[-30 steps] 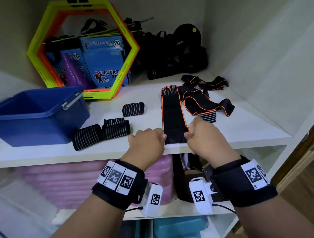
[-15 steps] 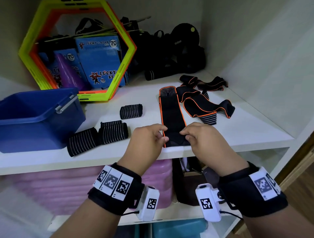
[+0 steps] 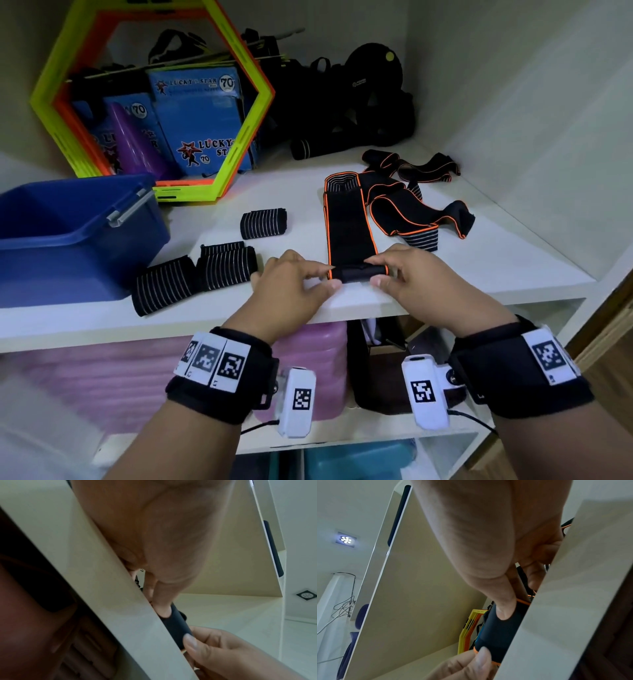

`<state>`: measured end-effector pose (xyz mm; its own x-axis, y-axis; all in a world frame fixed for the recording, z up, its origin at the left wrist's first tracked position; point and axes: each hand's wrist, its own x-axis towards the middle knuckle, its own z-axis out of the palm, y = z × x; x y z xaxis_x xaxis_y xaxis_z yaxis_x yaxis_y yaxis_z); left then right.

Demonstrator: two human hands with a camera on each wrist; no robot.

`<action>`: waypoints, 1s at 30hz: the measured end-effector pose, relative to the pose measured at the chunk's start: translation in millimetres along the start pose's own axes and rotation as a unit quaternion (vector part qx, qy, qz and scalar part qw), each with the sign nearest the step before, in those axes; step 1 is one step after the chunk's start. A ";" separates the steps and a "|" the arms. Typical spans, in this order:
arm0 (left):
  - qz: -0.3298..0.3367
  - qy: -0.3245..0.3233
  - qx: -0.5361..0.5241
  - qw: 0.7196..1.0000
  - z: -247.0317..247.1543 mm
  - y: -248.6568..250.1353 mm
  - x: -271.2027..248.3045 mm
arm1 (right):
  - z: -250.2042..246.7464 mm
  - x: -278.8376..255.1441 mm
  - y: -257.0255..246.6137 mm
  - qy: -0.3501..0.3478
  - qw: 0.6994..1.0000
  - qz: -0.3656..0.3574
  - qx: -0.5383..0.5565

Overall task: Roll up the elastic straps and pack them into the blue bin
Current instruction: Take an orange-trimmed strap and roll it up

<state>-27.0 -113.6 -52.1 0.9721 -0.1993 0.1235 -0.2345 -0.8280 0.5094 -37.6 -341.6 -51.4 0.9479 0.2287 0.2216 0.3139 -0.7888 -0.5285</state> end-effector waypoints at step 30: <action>0.016 0.149 -0.067 0.986 21.0 14.7 7.6 | 14.2 5.6 -14.6 0.099 0.992 0.076 -0.017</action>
<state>-23.0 -138.3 -61.6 0.9254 -0.0439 0.3765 -0.2824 -0.7425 0.6074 -36.1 -320.7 -54.1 0.9539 -0.0083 0.3000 0.1630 -0.8250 -0.5411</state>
